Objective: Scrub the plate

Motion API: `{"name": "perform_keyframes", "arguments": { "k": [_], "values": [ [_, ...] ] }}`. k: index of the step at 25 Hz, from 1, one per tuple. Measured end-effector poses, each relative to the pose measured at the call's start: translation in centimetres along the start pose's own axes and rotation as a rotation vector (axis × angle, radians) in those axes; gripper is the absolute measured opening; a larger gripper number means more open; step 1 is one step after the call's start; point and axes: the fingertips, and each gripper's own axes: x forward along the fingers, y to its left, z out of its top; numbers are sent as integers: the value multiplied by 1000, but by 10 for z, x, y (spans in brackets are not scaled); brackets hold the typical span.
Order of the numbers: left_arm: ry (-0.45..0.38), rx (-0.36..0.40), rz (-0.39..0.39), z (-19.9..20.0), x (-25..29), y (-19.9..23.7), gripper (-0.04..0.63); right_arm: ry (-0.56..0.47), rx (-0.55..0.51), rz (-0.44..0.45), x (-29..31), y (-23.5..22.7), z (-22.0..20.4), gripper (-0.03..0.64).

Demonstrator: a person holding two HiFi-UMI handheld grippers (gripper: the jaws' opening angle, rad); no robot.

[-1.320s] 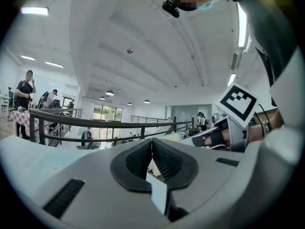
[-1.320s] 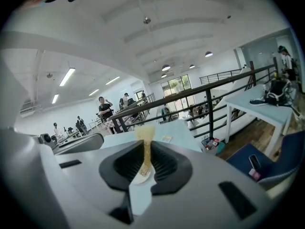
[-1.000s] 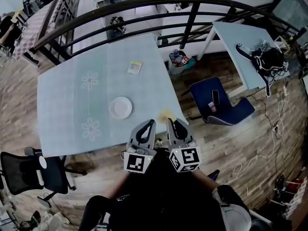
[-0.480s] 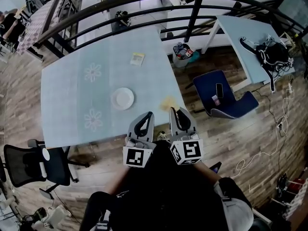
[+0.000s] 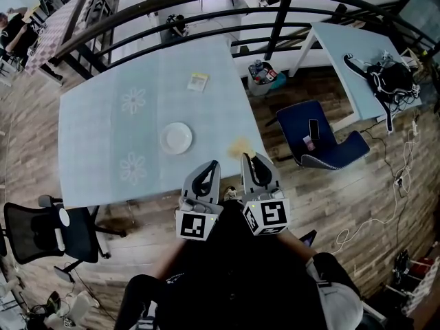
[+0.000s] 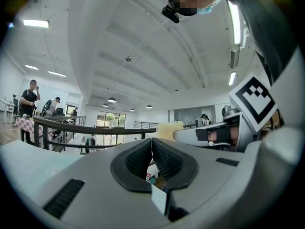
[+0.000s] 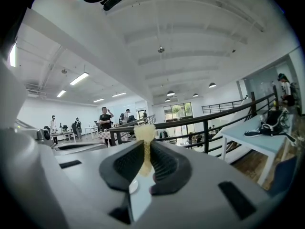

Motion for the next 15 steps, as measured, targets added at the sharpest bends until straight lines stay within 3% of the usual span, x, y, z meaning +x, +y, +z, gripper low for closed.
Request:
{"name": "perform_keyframes", "arguments": {
  "k": [15],
  "values": [
    [-9, -8, 1, 3, -3, 1, 14, 35, -13, 40, 4, 12, -5, 46]
  ]
}}
